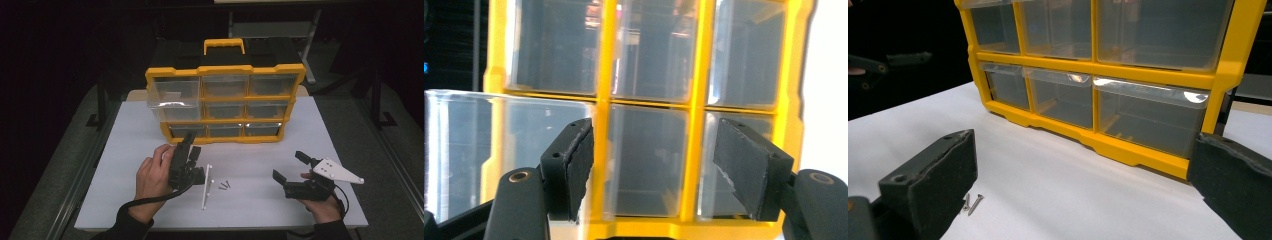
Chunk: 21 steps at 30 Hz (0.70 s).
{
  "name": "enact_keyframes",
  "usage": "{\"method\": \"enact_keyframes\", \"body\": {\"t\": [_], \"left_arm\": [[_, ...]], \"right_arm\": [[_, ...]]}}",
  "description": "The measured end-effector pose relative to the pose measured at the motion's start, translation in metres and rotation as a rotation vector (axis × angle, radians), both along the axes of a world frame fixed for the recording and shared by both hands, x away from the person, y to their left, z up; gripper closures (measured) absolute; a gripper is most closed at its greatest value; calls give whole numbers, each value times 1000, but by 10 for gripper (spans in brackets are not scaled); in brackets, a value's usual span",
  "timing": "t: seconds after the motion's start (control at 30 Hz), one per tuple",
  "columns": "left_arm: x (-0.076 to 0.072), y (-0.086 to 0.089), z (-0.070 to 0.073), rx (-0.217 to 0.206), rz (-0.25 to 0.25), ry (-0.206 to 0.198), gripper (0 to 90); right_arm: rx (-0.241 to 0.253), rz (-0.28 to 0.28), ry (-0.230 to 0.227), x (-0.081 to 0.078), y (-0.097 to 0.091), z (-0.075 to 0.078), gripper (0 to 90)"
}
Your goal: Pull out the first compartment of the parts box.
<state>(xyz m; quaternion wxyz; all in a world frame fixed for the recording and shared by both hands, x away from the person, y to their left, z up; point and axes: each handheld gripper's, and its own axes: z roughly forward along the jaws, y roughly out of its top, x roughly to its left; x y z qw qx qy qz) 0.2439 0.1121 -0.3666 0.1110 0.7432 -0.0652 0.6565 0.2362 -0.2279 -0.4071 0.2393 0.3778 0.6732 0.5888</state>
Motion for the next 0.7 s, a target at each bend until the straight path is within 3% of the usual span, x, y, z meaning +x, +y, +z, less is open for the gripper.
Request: {"method": "enact_keyframes", "body": {"t": [0.33,0.7], "left_arm": [[5,3,-20,-14,25,40,143],[9,6,-41,-26,32,109,83]], "right_arm": [[-17,7,3,3,4,-1,0],[-10,-5,9,2,2,-1,0]]}}
